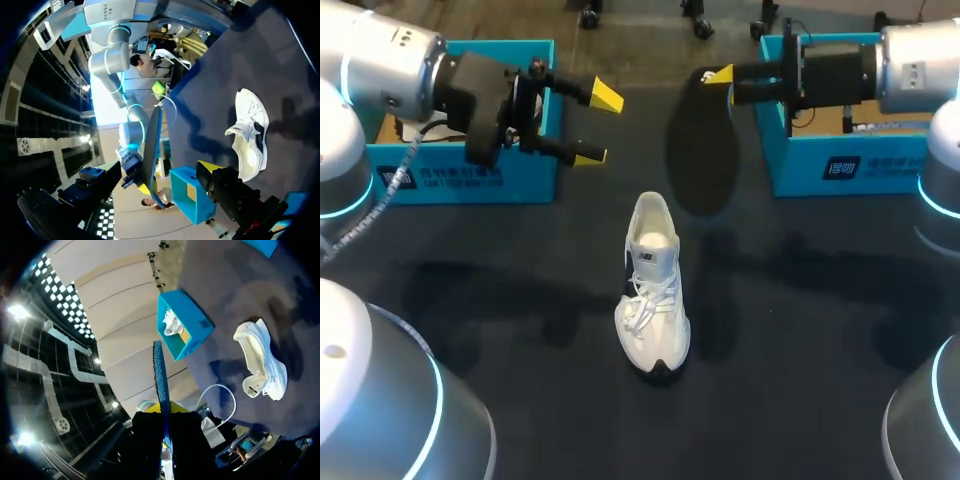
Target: Take the shoe out of the shoebox, open the shoe tongue, remove and reinsert the insole, then place the shoe into the shoebox
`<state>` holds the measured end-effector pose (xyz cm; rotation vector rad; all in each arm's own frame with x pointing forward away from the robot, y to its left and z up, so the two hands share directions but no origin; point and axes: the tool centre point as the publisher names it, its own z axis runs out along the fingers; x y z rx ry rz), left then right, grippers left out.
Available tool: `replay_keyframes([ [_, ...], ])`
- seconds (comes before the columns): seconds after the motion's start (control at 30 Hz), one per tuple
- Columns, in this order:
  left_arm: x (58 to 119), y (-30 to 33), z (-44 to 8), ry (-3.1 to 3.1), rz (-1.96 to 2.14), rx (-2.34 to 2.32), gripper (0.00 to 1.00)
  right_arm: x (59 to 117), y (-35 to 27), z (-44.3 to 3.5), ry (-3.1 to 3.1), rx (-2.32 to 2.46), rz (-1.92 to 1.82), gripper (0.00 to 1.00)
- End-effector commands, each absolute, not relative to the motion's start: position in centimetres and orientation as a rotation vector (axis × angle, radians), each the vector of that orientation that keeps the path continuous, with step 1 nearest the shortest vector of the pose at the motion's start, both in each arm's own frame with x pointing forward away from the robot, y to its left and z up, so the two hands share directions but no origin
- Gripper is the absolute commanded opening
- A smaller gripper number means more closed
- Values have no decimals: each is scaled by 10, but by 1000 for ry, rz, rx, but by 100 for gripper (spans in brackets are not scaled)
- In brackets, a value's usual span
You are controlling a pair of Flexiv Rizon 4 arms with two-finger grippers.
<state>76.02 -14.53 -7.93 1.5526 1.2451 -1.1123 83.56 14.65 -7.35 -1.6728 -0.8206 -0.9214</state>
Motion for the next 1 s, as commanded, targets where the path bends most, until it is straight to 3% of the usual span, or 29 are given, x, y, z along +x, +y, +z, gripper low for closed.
replay_keyframes([
  [0.03, 756, -151, -87, 1220, -1124, 1510, 100, 844, 153, -74, -826, -1668, -916, 0],
  [1.0, 773, -196, -105, 1103, -1142, 1264, 99, 831, 195, -86, -764, -1612, -863, 0],
])
